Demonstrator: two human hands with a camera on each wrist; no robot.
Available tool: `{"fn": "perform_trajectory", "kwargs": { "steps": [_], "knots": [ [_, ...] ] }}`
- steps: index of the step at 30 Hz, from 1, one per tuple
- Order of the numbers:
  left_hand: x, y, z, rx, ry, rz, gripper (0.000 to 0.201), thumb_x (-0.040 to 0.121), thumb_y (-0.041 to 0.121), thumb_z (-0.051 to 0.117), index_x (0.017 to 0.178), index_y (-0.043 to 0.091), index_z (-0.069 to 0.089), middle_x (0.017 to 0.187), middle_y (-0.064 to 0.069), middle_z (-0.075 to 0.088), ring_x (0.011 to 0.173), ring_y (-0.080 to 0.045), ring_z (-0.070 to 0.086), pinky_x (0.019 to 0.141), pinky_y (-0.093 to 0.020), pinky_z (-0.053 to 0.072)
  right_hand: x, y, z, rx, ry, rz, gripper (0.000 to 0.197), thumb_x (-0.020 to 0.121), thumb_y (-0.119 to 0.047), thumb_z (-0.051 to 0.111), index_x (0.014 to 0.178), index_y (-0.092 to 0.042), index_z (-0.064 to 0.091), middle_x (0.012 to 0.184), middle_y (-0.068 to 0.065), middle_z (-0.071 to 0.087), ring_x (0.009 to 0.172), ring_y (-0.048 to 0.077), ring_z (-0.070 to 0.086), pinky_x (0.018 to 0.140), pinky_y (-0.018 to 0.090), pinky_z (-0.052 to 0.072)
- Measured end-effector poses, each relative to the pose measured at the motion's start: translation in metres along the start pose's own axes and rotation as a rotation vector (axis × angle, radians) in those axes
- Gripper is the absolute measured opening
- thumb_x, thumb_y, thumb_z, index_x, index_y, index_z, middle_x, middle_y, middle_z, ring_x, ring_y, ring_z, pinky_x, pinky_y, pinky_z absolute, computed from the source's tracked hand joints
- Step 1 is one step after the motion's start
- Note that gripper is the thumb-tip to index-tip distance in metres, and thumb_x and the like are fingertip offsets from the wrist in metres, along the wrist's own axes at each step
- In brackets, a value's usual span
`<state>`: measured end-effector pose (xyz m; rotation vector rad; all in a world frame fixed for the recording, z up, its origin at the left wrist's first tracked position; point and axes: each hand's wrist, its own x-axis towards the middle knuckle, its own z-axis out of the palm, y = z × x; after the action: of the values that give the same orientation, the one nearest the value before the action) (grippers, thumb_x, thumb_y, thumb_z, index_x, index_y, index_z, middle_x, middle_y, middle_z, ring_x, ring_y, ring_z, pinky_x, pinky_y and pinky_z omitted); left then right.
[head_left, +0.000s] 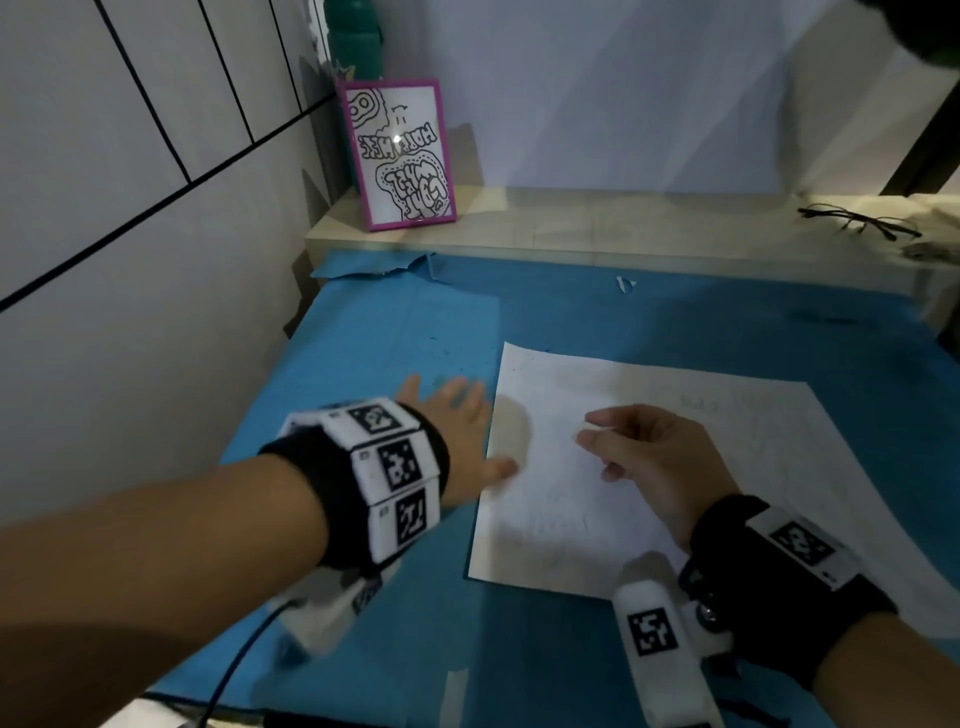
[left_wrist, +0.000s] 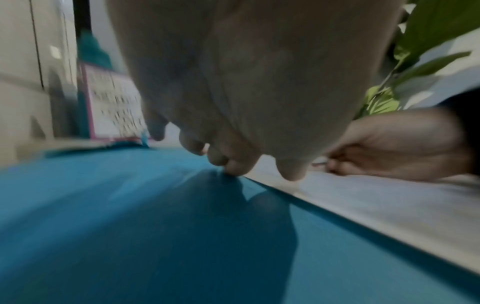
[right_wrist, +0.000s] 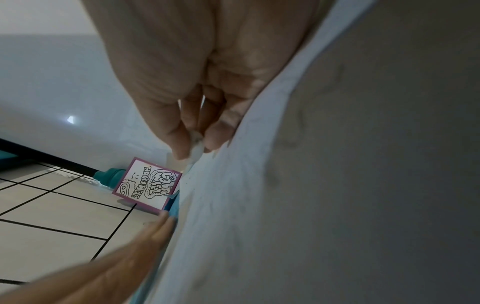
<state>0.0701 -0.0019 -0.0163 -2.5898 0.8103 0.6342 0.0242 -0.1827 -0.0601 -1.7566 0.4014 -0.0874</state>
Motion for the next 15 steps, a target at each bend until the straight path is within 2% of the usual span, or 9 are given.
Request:
{"fn": "perform_trajectory", "kwargs": {
  "steps": [1,2,4,7,9,10,13,15],
  "knots": [
    [0.005,-0.003,-0.006,-0.012,0.031,-0.021,0.075,0.097,0.06,0.023,0.152,0.018,-0.006,0.159,0.001,-0.018,0.147,-0.019,-0.011,0.116,-0.054,-0.001,-0.001,-0.001,0.0,-0.018,-0.011,-0.004,0.011,0.075,-0.016,0.076,0.085,-0.014,0.072,0.071,-0.005,0.066,0.055,0.008,0.057,0.057,0.017,0.049],
    [0.01,-0.003,-0.01,-0.041,0.037,0.032,0.081,0.094,0.063,0.028,0.152,0.019,-0.009,0.158,0.003,-0.02,0.146,-0.017,-0.012,0.117,-0.053,-0.002,-0.002,-0.003,0.0,-0.036,-0.024,-0.009,0.009,0.075,-0.015,0.076,0.083,-0.013,0.072,0.069,-0.006,0.065,0.054,0.007,0.055,0.054,0.014,0.047],
    [0.013,0.002,-0.015,-0.125,-0.035,0.18,0.097,0.085,0.072,0.041,0.15,0.028,-0.016,0.156,0.007,-0.025,0.146,-0.015,-0.014,0.116,-0.05,-0.003,-0.002,-0.004,0.001,-0.086,-0.046,-0.022,0.007,0.075,-0.014,0.076,0.08,-0.013,0.073,0.066,-0.007,0.064,0.054,0.005,0.052,0.05,0.012,0.044],
    [0.02,0.005,-0.004,-0.137,-0.11,0.188,0.114,0.071,0.081,0.051,0.146,0.037,-0.023,0.154,0.01,-0.029,0.144,-0.014,-0.02,0.115,-0.052,-0.005,0.001,-0.005,0.002,-0.165,-0.058,-0.037,0.005,0.073,-0.014,0.077,0.077,-0.016,0.074,0.065,-0.011,0.065,0.062,0.004,0.056,0.056,0.014,0.043],
    [0.023,0.004,-0.001,-0.126,-0.096,0.181,0.117,0.068,0.082,0.053,0.145,0.039,-0.024,0.154,0.01,-0.03,0.144,-0.014,-0.022,0.114,-0.056,-0.005,0.001,-0.006,0.004,-0.252,-0.057,-0.068,0.006,0.071,-0.013,0.077,0.072,-0.019,0.074,0.07,-0.011,0.068,0.072,0.004,0.06,0.064,0.014,0.041],
    [0.025,0.003,0.0,-0.118,-0.085,0.181,0.118,0.068,0.082,0.053,0.146,0.038,-0.023,0.154,0.01,-0.029,0.144,-0.015,-0.021,0.113,-0.057,-0.005,-0.001,-0.008,0.006,-0.31,-0.076,-0.086,0.008,0.071,-0.013,0.076,0.069,-0.02,0.073,0.07,-0.011,0.068,0.074,0.003,0.061,0.064,0.013,0.04],
    [0.026,0.007,0.0,-0.099,-0.057,0.179,0.118,0.067,0.082,0.054,0.147,0.038,-0.02,0.155,0.007,-0.027,0.145,-0.019,-0.019,0.112,-0.058,-0.003,-0.006,-0.021,0.01,-0.585,-0.276,-0.144,0.013,0.071,-0.019,0.073,0.063,-0.027,0.068,0.066,-0.016,0.064,0.067,-0.004,0.056,0.056,0.005,0.037],
    [0.023,0.009,-0.002,-0.094,-0.069,0.179,0.117,0.069,0.079,0.056,0.148,0.036,-0.019,0.156,0.005,-0.027,0.145,-0.02,-0.019,0.113,-0.056,-0.003,0.002,-0.029,0.007,-0.627,-0.284,-0.133,0.007,0.071,-0.02,0.074,0.065,-0.023,0.071,0.067,-0.013,0.066,0.066,-0.001,0.057,0.055,0.007,0.038]
  ]
}}
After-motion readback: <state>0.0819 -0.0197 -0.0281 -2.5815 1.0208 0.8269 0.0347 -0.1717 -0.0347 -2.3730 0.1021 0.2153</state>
